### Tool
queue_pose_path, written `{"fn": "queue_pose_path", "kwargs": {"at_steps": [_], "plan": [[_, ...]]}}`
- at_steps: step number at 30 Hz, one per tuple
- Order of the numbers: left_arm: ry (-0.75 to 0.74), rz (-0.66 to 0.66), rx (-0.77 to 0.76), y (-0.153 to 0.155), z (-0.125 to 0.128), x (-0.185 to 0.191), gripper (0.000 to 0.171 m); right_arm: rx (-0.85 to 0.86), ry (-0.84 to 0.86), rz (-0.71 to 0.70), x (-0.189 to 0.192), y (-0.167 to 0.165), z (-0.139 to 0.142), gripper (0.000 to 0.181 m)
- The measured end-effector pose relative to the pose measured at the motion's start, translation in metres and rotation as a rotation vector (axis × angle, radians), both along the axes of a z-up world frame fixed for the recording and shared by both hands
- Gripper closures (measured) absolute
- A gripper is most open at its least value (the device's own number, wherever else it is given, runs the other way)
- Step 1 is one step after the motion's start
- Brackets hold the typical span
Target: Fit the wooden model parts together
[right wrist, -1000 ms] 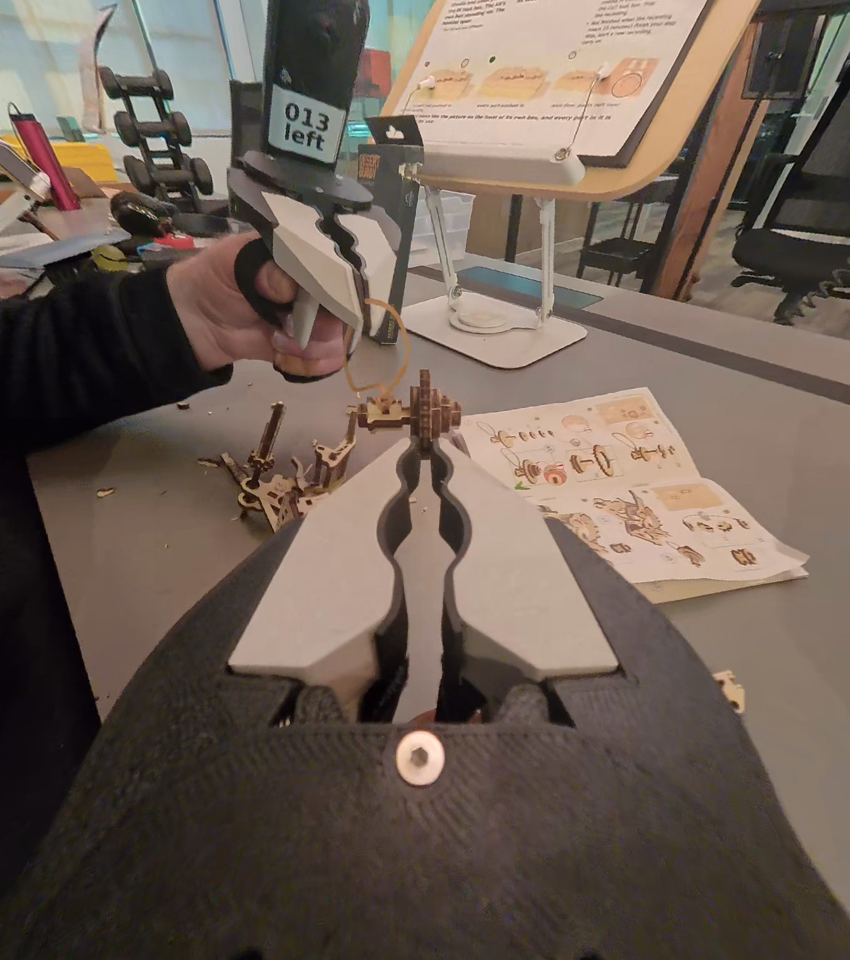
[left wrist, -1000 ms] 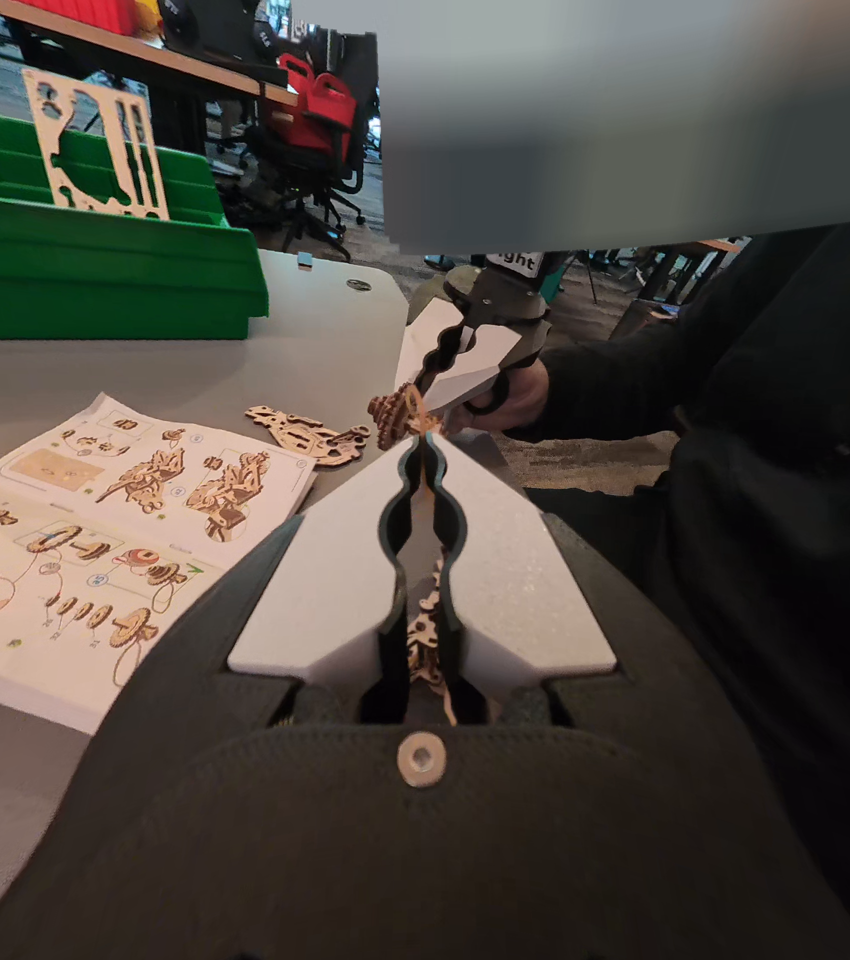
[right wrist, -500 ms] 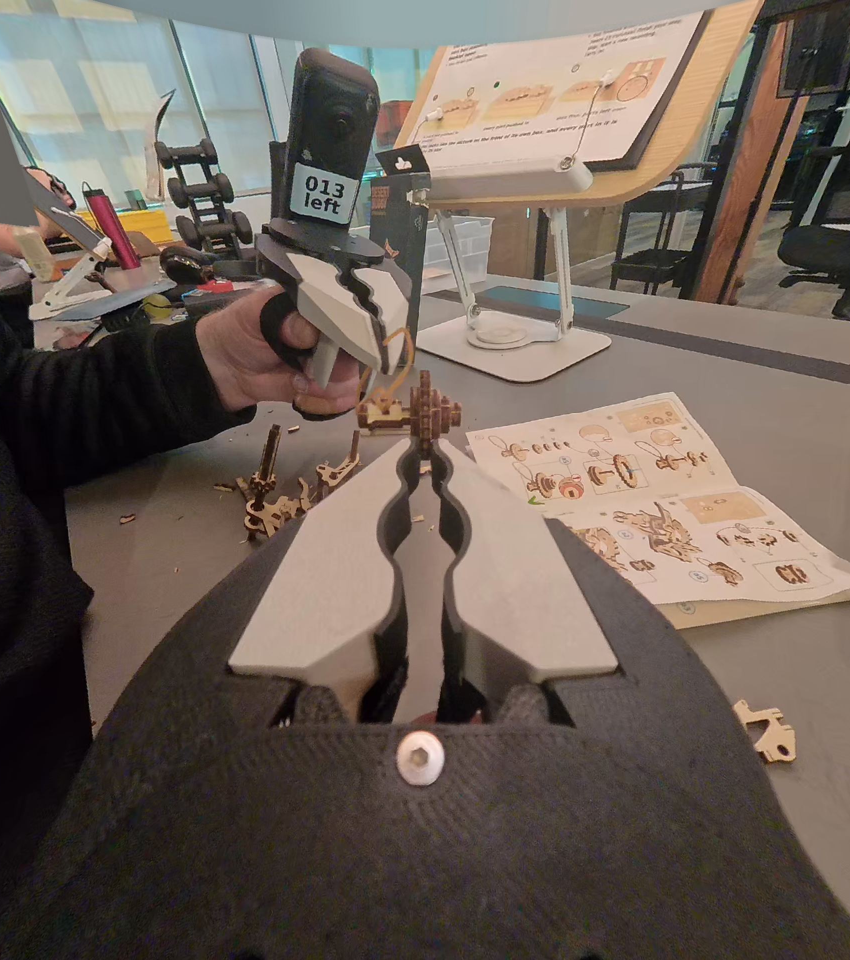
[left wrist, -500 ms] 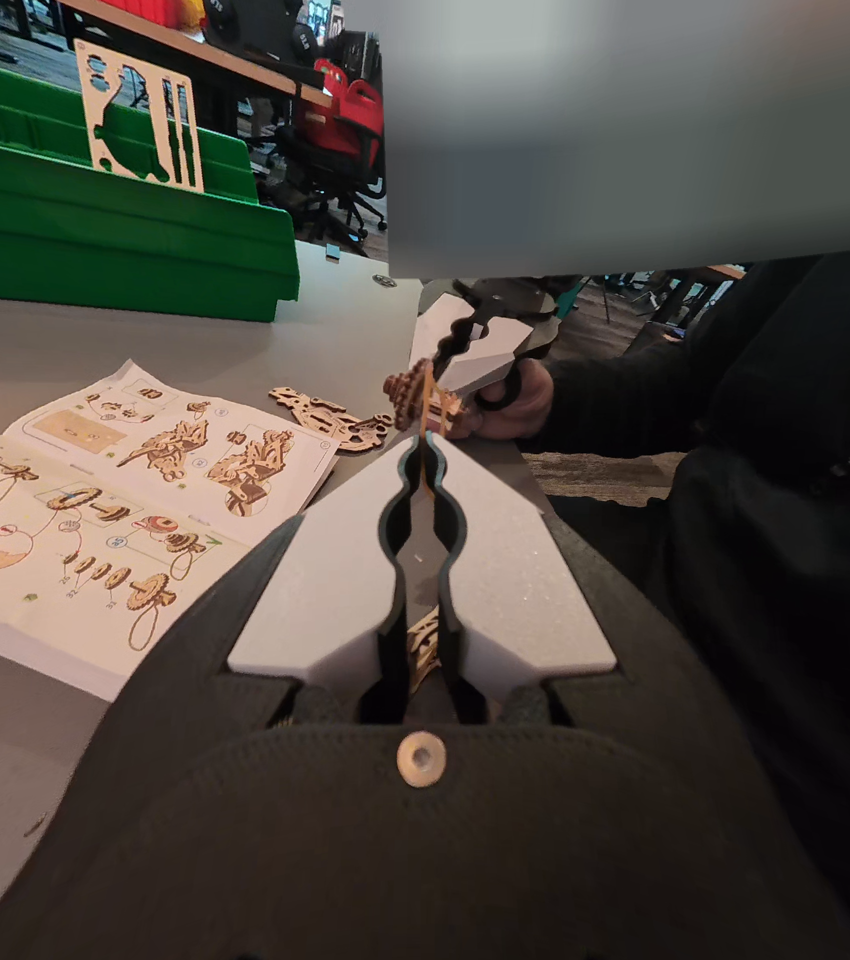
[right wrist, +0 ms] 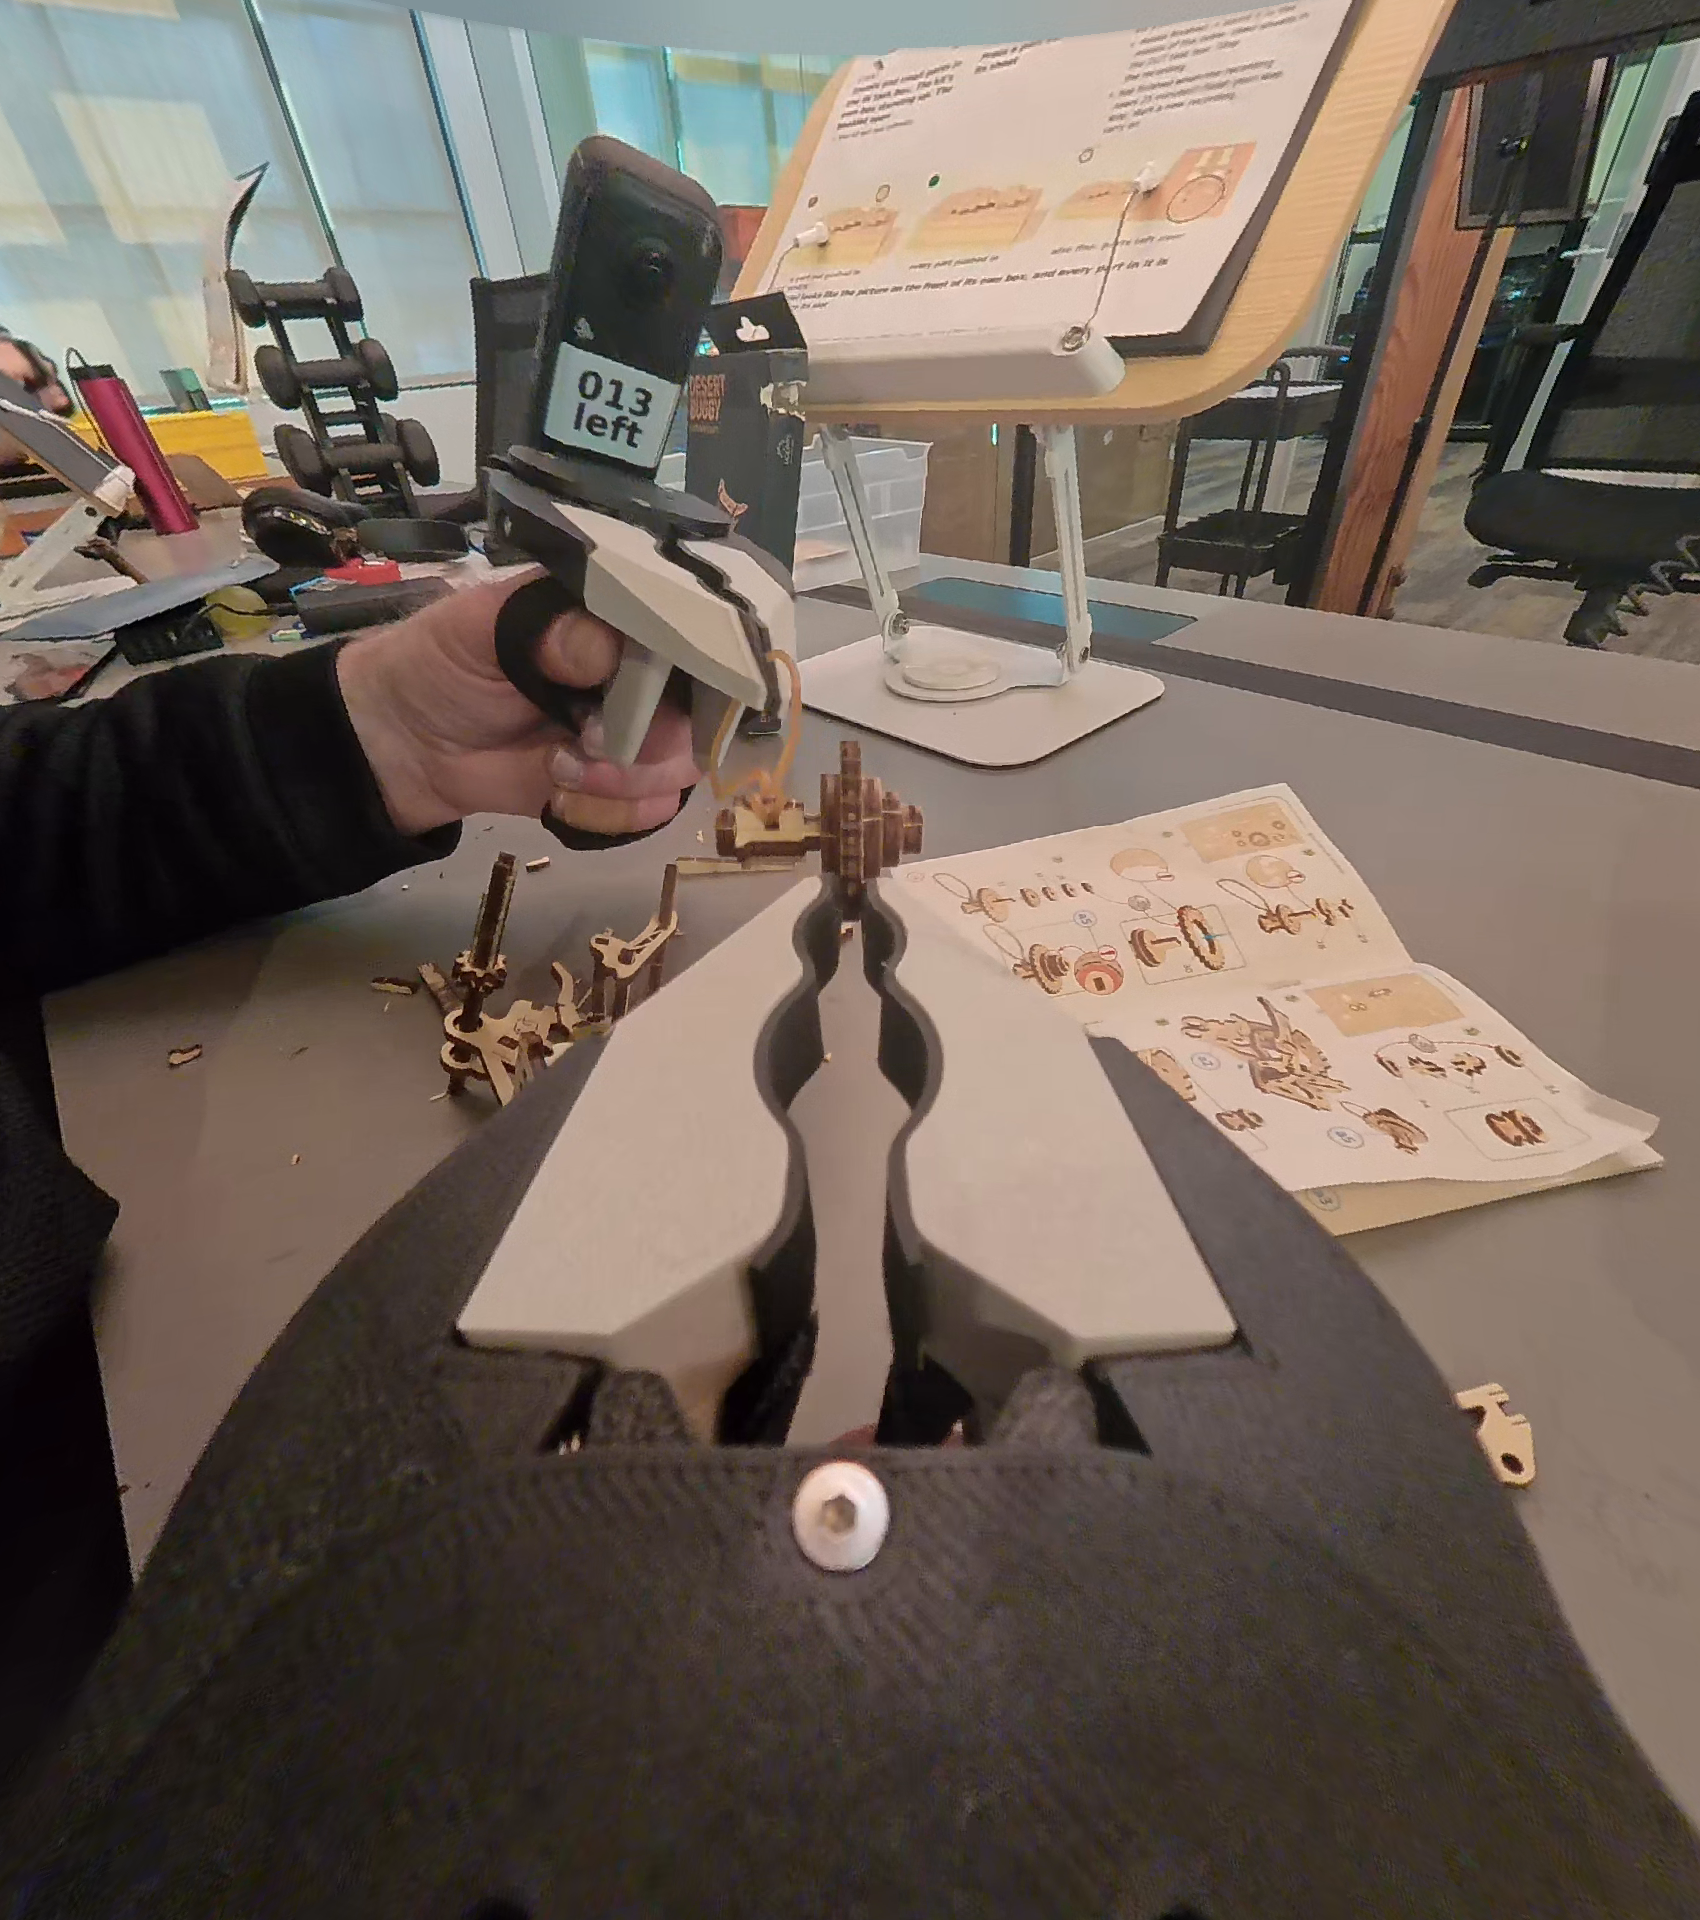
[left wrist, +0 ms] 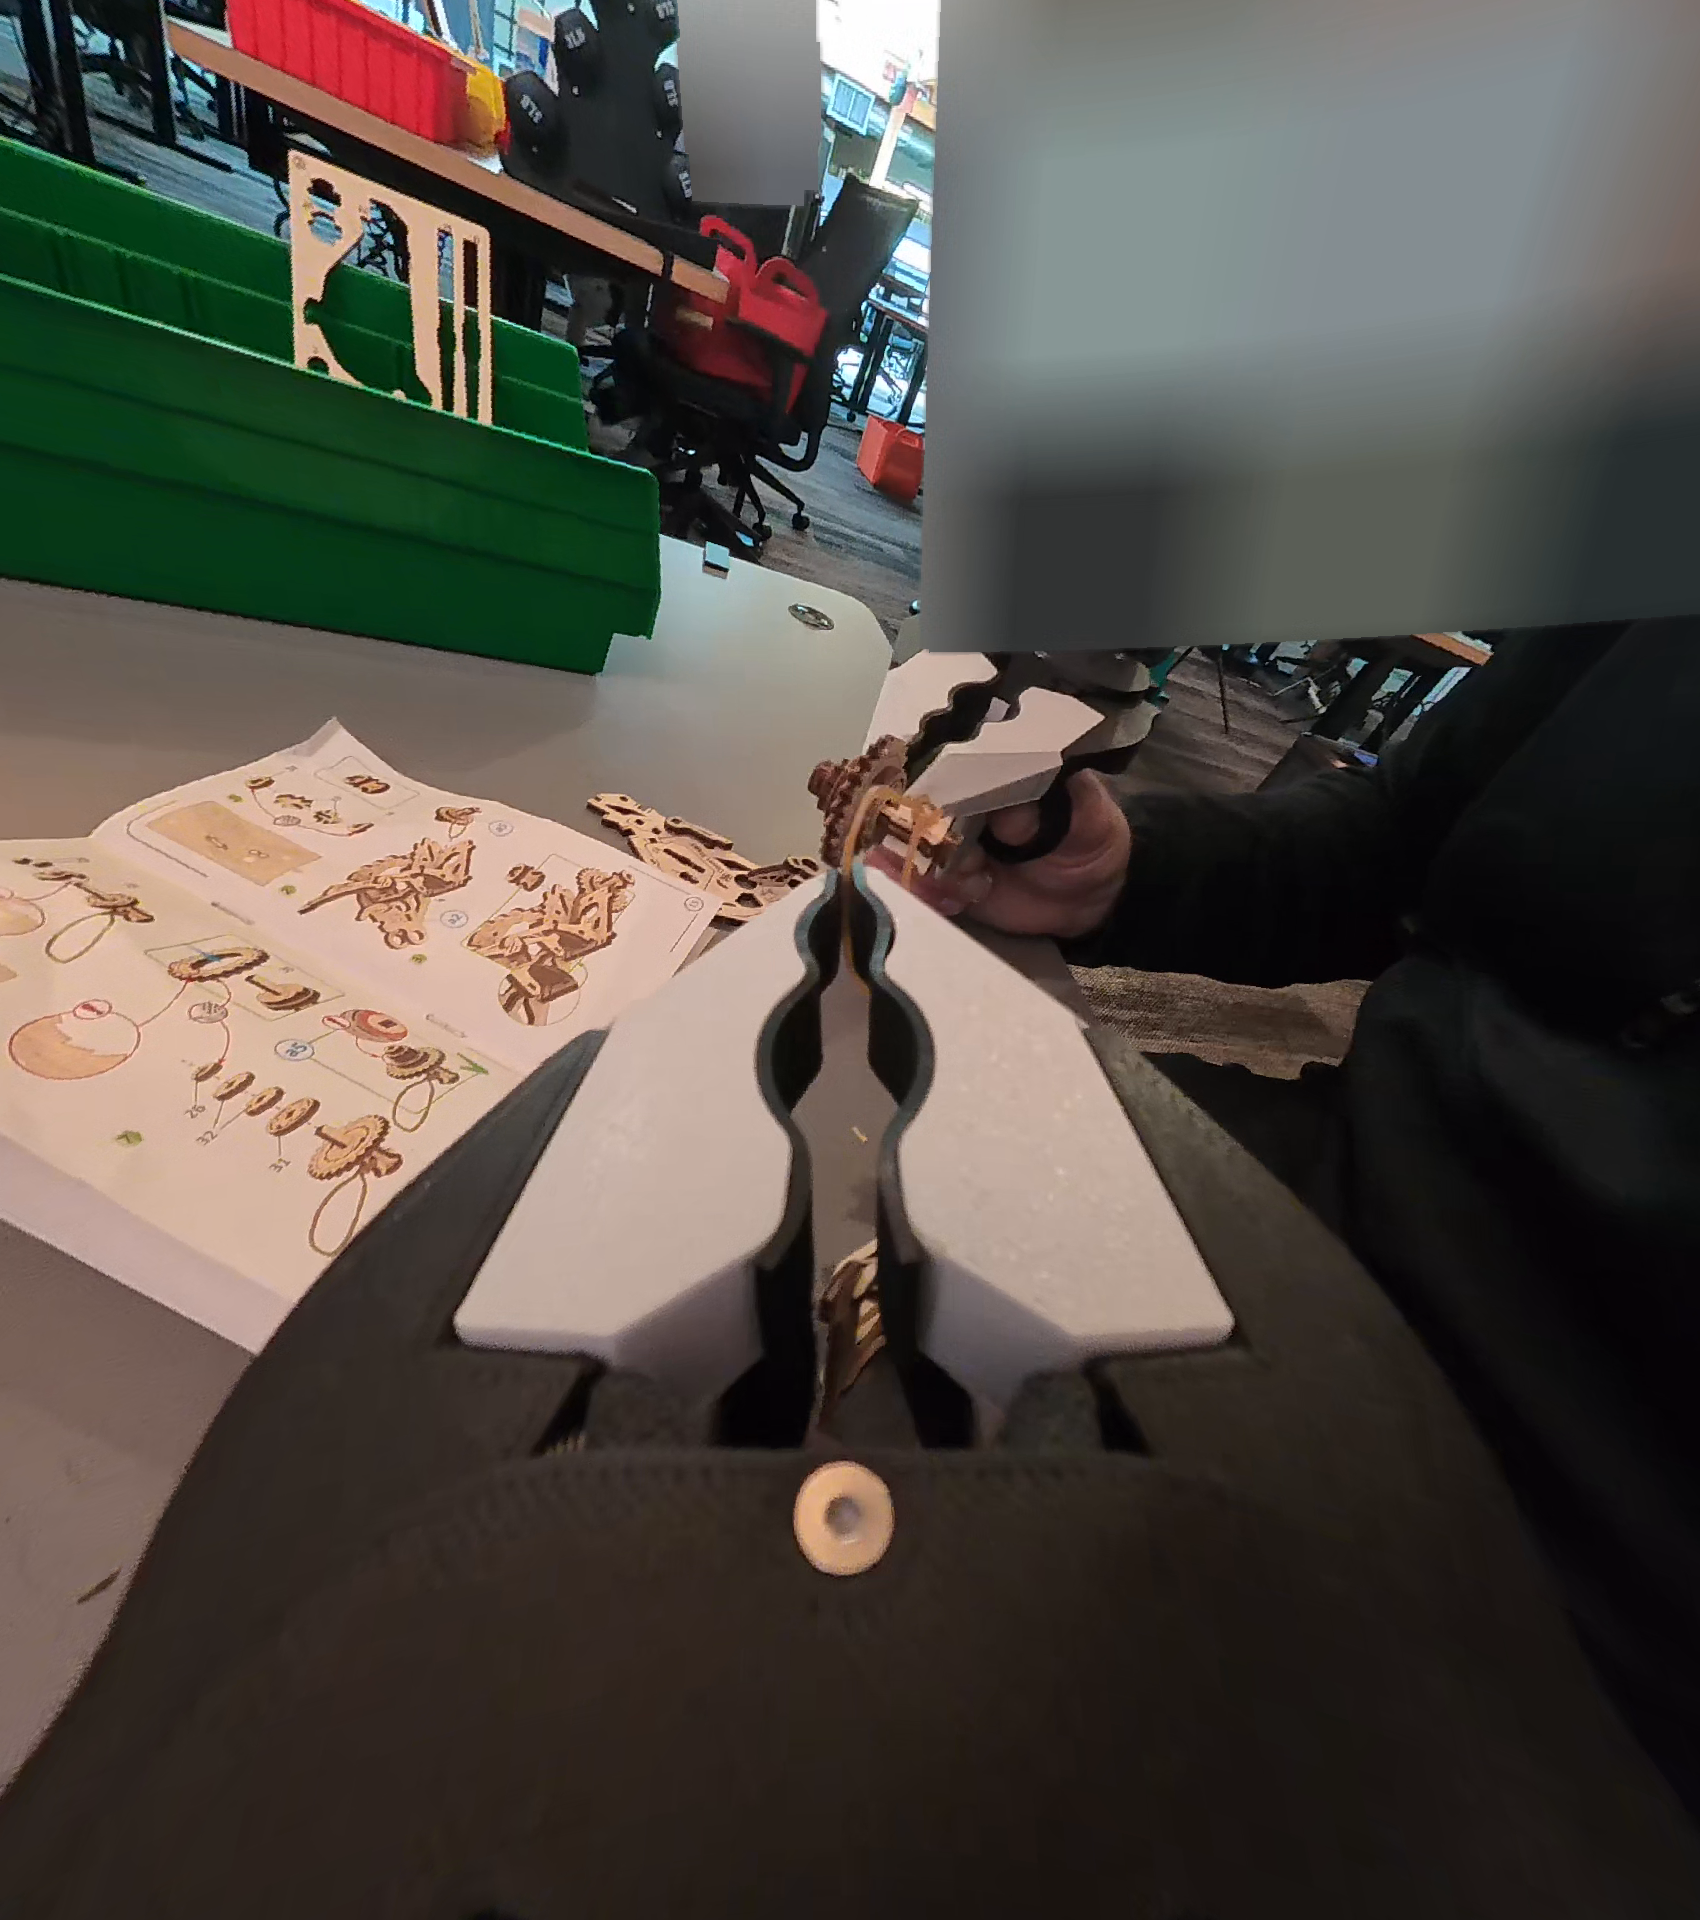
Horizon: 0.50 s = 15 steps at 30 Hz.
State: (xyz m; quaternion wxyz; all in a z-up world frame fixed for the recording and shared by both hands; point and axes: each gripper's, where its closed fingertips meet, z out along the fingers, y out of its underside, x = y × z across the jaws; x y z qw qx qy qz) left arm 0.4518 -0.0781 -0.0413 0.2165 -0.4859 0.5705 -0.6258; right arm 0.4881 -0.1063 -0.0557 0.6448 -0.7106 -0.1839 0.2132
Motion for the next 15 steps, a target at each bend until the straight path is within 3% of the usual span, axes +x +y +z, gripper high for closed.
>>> {"fn": "queue_pose_path", "kwargs": {"at_steps": [15], "plan": [[-0.006,0.017,0.023,0.0034,-0.0014,-0.0008,0.171,0.044,-0.120,-0.089,0.0026,0.0030,-0.0032,0.181]]}}
